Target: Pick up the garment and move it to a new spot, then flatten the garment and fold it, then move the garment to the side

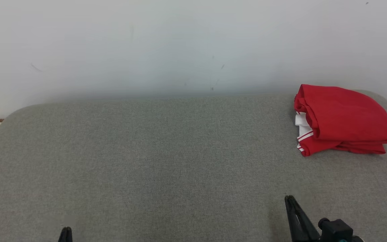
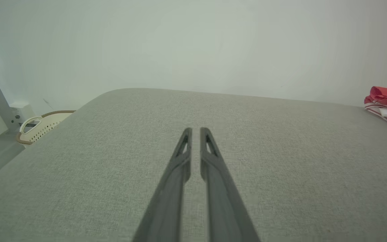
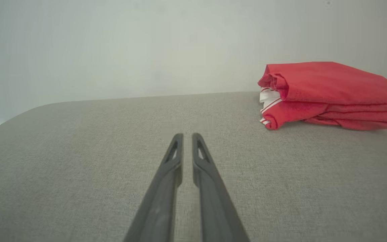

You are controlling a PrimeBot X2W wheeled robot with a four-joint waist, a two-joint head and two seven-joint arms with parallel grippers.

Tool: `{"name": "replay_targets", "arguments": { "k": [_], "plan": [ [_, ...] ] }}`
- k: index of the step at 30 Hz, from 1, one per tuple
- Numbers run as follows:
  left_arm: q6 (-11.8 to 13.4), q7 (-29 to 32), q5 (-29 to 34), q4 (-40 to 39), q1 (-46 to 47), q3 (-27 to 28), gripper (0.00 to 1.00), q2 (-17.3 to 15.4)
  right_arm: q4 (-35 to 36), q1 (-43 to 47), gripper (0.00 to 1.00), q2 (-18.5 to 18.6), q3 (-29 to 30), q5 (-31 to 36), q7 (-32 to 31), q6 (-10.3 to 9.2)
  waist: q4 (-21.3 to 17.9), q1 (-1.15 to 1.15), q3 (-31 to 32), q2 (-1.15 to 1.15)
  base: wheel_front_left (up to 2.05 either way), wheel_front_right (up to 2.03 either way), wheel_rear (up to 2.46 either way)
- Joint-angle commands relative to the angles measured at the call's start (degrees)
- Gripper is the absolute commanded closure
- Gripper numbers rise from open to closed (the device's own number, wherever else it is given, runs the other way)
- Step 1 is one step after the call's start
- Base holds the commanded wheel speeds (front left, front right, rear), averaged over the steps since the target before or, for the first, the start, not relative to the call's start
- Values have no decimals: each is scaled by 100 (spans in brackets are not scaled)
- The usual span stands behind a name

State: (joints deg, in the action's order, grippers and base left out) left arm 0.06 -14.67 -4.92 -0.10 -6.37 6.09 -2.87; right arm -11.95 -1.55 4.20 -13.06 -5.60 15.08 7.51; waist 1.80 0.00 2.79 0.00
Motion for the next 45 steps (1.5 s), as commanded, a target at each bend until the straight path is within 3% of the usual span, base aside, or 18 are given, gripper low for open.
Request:
{"name": "replay_targets", "arguments": {
  "k": [1,14,45],
  "plan": [
    [-8,18,-92,58,25,-2,100,4,-23,15,100,1,23,-94,-28,0,-1,0,-2,0,0,0,0],
    [-140,-5,-1654,316,299,-367,100,1,-274,-251,100,157,521,-1703,-660,0,-19,0,-38,0,0,0,0],
    [-386,-20,-4547,808,807,-960,100,-5,-752,-771,100,306,1673,-4468,-1978,-1,-63,0,-124,0,0,0,0]
  ]
}}
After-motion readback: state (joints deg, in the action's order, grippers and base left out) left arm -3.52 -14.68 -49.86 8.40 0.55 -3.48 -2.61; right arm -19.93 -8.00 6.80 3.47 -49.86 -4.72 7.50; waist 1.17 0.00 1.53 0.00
